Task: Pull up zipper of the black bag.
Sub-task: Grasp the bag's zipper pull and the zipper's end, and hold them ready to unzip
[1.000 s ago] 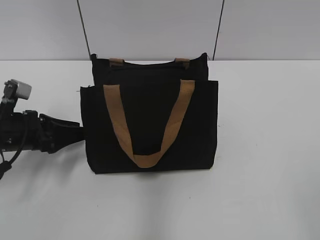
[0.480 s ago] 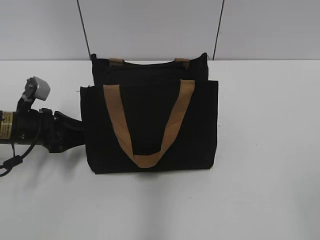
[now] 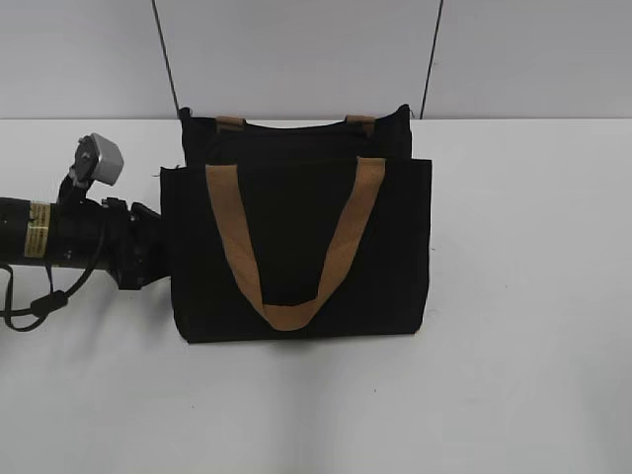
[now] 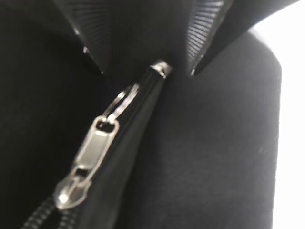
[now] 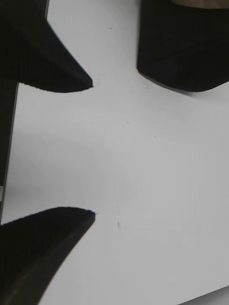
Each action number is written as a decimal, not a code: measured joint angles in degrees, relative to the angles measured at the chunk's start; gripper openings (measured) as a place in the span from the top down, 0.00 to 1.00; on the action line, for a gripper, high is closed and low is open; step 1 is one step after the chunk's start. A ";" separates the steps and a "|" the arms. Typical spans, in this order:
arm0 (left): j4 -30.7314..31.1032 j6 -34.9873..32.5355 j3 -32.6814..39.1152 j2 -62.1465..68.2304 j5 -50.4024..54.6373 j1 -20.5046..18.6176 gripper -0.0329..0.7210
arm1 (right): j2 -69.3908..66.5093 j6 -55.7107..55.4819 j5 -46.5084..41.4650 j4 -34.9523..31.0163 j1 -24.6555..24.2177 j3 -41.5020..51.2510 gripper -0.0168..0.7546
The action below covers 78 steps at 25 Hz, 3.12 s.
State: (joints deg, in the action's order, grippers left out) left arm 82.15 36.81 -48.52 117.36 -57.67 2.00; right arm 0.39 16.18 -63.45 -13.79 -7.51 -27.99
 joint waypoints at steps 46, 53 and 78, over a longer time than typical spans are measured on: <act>-1.45 -1.52 -0.06 0.34 1.09 0.36 0.71 | 0.00 0.00 0.00 0.00 0.00 0.00 0.23; -1.39 -1.52 -0.06 0.34 1.75 0.36 0.93 | 0.00 0.00 0.00 0.00 0.00 0.00 0.23; 10.49 25.92 -0.06 -29.17 9.19 -2.84 0.93 | 0.00 0.00 0.00 0.00 0.00 0.00 0.23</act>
State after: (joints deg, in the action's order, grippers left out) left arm 92.63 62.73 -48.58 88.18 -48.47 -0.83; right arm 0.39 16.18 -63.45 -13.79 -7.51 -27.99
